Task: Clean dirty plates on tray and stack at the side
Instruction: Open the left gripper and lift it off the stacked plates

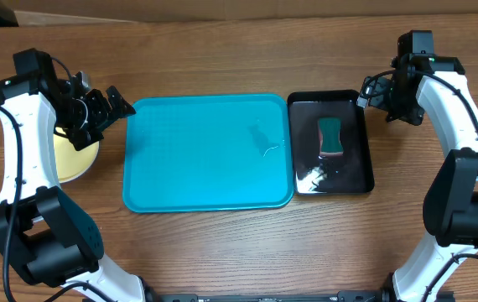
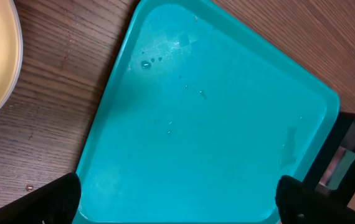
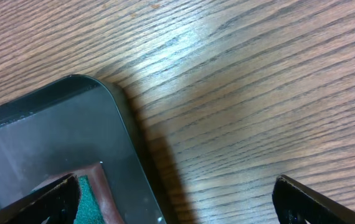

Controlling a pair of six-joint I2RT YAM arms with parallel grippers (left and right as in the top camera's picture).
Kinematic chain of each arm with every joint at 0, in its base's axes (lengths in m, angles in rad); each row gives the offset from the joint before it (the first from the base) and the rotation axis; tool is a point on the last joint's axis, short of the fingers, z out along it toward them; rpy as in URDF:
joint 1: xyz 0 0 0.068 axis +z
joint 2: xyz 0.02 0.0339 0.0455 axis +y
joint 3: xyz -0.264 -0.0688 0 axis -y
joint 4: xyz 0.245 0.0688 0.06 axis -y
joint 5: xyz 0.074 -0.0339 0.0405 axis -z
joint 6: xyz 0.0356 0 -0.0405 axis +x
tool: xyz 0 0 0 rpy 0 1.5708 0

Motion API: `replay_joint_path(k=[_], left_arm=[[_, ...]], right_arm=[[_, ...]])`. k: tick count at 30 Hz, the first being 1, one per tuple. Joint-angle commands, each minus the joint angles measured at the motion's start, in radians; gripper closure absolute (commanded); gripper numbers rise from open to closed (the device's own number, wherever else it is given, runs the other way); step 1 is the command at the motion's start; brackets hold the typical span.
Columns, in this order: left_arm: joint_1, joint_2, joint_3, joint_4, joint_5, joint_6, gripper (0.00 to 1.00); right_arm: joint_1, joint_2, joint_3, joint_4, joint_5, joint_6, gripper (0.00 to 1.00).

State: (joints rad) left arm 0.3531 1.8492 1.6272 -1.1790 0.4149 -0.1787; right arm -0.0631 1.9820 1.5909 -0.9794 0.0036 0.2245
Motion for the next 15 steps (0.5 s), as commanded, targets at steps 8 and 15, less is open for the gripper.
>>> replay_joint_path(k=[8,15], left_arm=[[-0.007,-0.022,0.018,0.002,-0.007,0.026,0.0],[-0.007,-0.022,0.018,0.002,-0.007,0.026,0.0]], right_arm=[[-0.003,-0.002,0.014,0.005,-0.005,0.005,0.0],[0.002,-0.017,0.014,0.005,-0.005,0.005,0.0]])
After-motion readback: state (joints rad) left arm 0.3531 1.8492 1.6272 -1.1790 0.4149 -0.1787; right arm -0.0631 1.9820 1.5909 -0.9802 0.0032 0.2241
